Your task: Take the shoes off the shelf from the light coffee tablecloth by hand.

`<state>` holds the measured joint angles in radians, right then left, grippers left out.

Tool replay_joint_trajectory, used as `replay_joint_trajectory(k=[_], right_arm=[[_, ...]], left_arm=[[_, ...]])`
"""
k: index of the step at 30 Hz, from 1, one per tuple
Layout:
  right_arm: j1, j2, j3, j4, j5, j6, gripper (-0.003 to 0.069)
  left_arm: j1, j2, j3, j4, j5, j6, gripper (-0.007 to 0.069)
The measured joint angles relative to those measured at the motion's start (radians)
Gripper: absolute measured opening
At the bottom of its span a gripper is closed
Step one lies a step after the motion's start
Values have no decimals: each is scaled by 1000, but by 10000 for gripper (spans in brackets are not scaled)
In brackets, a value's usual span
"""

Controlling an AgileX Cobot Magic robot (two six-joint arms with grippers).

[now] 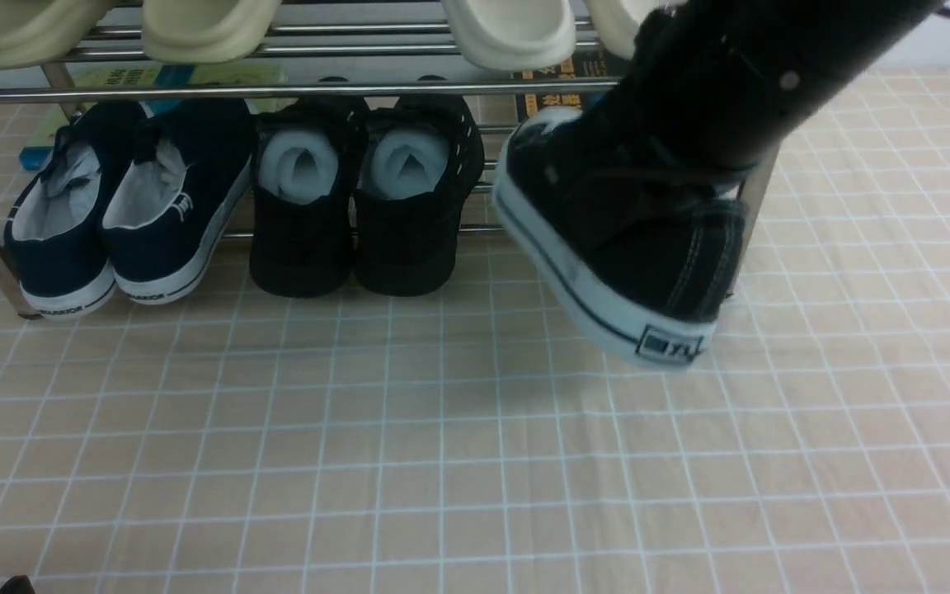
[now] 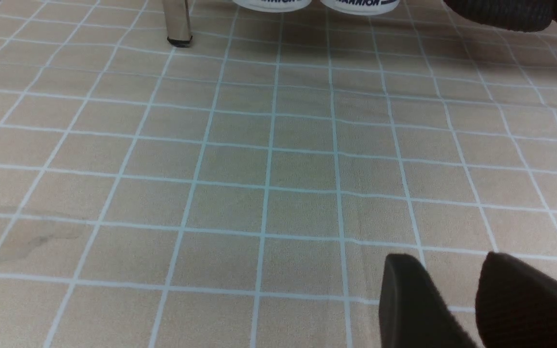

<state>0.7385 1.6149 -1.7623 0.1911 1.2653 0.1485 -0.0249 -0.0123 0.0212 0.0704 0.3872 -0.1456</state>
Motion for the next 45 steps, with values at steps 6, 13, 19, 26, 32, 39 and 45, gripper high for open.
replay_joint_trajectory(k=[6, 13, 19, 26, 32, 39, 45], right_arm=[[131, 46, 113, -66, 2, 102, 7], [154, 105, 123, -245, -5, 241, 7], [154, 179, 123, -383, -107, 363, 8], [154, 278, 123, -406, -233, 414, 10], [154, 335, 123, -434, -286, 456, 15], [154, 389, 123, -492, -308, 585, 36], [154, 392, 117, -483, -306, 564, 166]], left_arm=[[0, 0, 0, 0, 0, 0, 240], [0, 0, 0, 0, 0, 0, 240], [0, 0, 0, 0, 0, 0, 240], [0, 0, 0, 0, 0, 0, 240], [0, 0, 0, 0, 0, 0, 240], [0, 0, 0, 0, 0, 0, 240], [0, 0, 0, 0, 0, 0, 240]])
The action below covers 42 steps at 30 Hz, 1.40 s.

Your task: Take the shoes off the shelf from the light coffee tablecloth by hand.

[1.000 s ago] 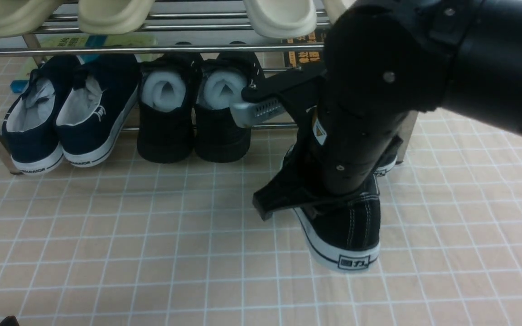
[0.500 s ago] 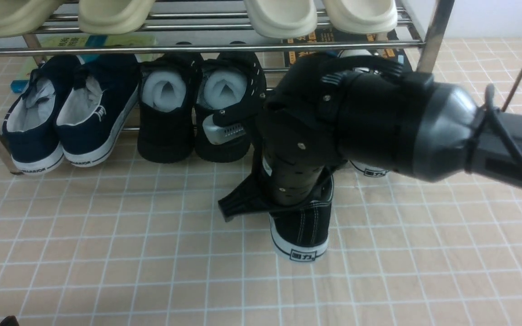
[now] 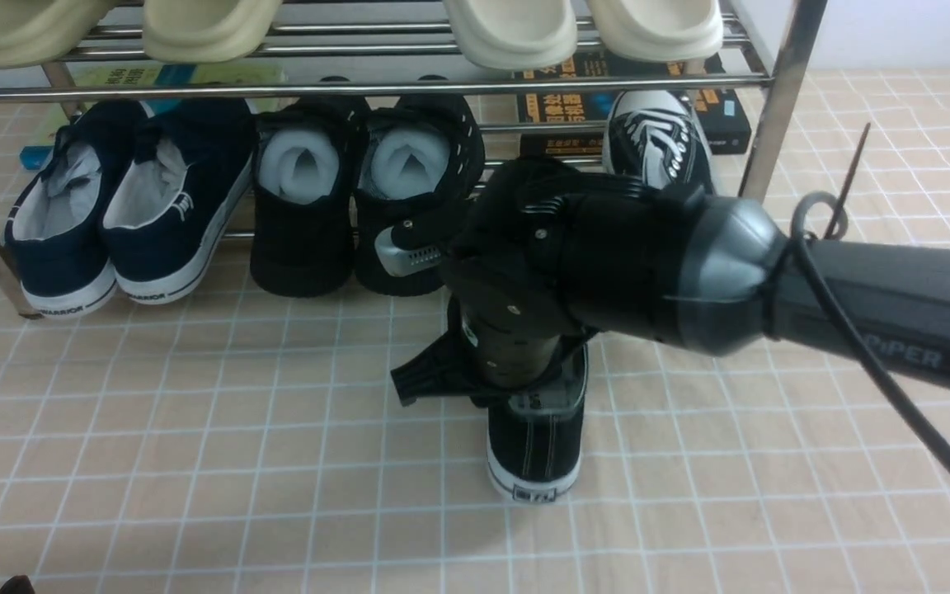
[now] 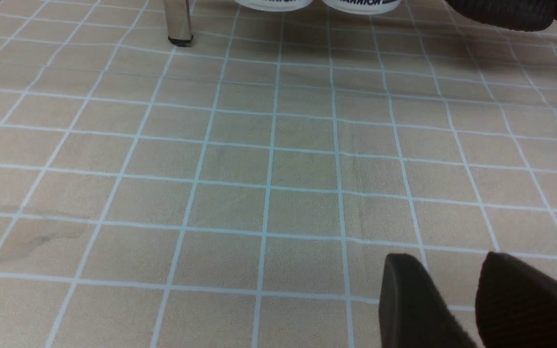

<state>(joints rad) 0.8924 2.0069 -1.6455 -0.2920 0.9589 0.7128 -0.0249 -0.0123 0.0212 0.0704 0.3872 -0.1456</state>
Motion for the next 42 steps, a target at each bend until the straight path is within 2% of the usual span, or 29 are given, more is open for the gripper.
replay_joint_trajectory(k=[1, 3, 6, 7, 9, 14, 18, 23, 25, 26, 28, 31, 35, 42], right_arm=[[0, 0, -2, 2, 3, -5, 181], [0, 0, -31, 24, 56, -34, 267], [-1, -1, -94, 29, 145, -91, 325], [-3, -1, -123, 27, 181, -114, 321], [-18, -1, -192, 24, 240, -159, 267], [-117, -3, -321, 17, 264, -247, 6], [-220, -3, -353, 10, 271, -255, -9], [-300, 2, -354, 8, 281, -254, 56], [-332, 19, -354, 8, 282, -254, 159], [-333, 22, -354, 8, 283, -254, 167], [-346, 42, -354, 8, 283, -254, 260], [-355, 66, -354, 9, 281, -254, 340], [-355, 81, -354, 10, 264, -254, 368], [-355, 119, -354, 9, 193, -254, 351]], left_arm=[[0, 0, 0, 0, 0, 0, 240], [0, 0, 0, 0, 0, 0, 240], [0, 0, 0, 0, 0, 0, 240], [0, 0, 0, 0, 0, 0, 240], [0, 0, 0, 0, 0, 0, 240], [0, 0, 0, 0, 0, 0, 240], [0, 0, 0, 0, 0, 0, 240], [0, 0, 0, 0, 0, 0, 240], [0, 0, 0, 0, 0, 0, 240], [0, 0, 0, 0, 0, 0, 240], [0, 0, 0, 0, 0, 0, 239], [0, 0, 0, 0, 0, 0, 239], [0, 0, 0, 0, 0, 0, 239], [0, 0, 0, 0, 0, 0, 239]])
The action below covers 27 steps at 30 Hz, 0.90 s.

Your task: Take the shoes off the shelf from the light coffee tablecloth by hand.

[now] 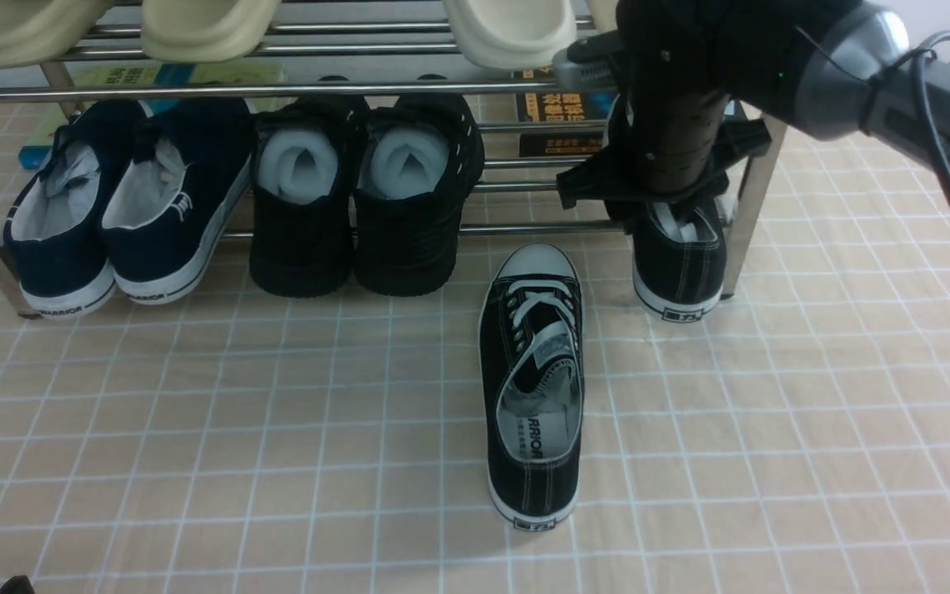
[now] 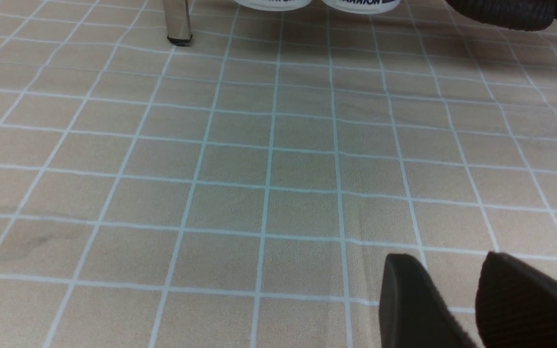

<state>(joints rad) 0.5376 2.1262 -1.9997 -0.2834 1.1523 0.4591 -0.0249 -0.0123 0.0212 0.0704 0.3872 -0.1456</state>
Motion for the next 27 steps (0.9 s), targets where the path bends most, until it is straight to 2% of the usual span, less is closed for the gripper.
replay_joint_trajectory(k=[5, 8, 9, 10, 11, 12, 15, 20, 24, 27], right_arm=[[0, 46, 0, -26, -33, 0, 307], [0, 60, 0, -39, -24, -2, 207], [0, 60, 0, -33, -18, -5, 164], [0, 57, 0, -25, -1, -24, 80], [0, 48, 0, -11, 17, -40, 28], [0, 37, 0, 3, 35, -62, 11], [2, -21, 5, 67, 87, -127, 7], [6, -180, 81, 166, 95, -170, 7], [6, -312, 212, 224, 103, -170, 7], [18, -421, 406, 255, 104, -133, 7]], left_arm=[[0, 0, 0, 0, 0, 0, 239], [0, 0, 0, 0, 0, 0, 239], [0, 0, 0, 0, 0, 0, 239], [0, 0, 0, 0, 0, 0, 239], [0, 0, 0, 0, 0, 0, 239], [0, 0, 0, 0, 0, 0, 239], [0, 0, 0, 0, 0, 0, 239], [0, 0, 0, 0, 0, 0, 239], [0, 0, 0, 0, 0, 0, 239], [0, 0, 0, 0, 0, 0, 239]])
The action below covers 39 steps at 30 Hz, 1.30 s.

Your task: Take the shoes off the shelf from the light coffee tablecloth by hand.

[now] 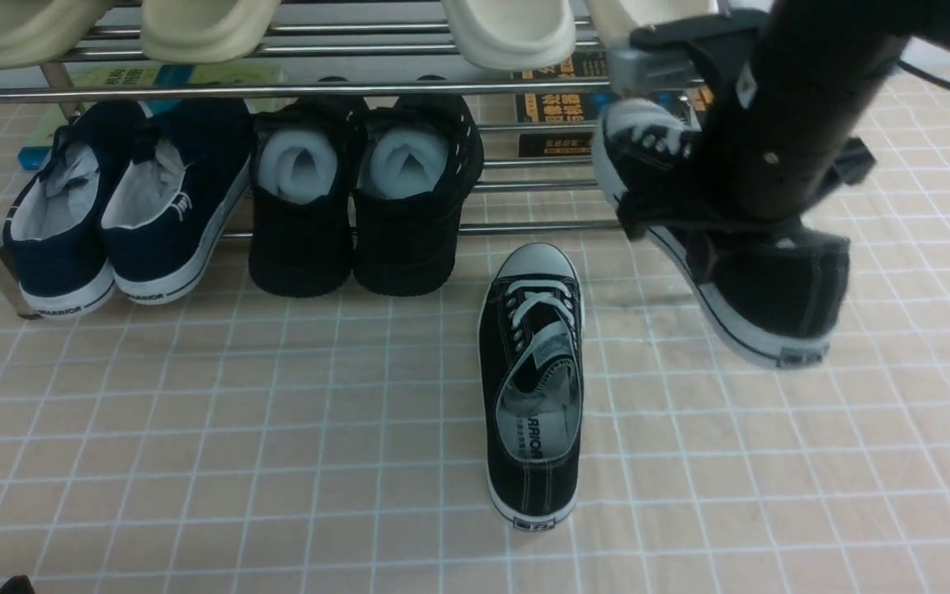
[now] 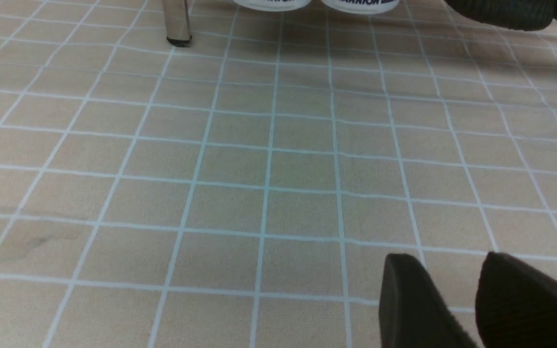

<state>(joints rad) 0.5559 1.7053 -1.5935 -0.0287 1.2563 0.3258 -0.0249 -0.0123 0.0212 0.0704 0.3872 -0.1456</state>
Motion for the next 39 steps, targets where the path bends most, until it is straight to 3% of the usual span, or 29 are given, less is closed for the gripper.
replay_joint_trajectory(k=[8, 16, 39], right_arm=[[27, -35, 210, 29, -53, 84, 9], [27, 44, 211, 6, -221, 107, 13], [27, 270, 81, -24, -343, 166, 36]], left_arm=[[0, 0, 0, 0, 0, 0, 239], [0, 0, 0, 0, 0, 0, 239], [0, 0, 0, 0, 0, 0, 239]])
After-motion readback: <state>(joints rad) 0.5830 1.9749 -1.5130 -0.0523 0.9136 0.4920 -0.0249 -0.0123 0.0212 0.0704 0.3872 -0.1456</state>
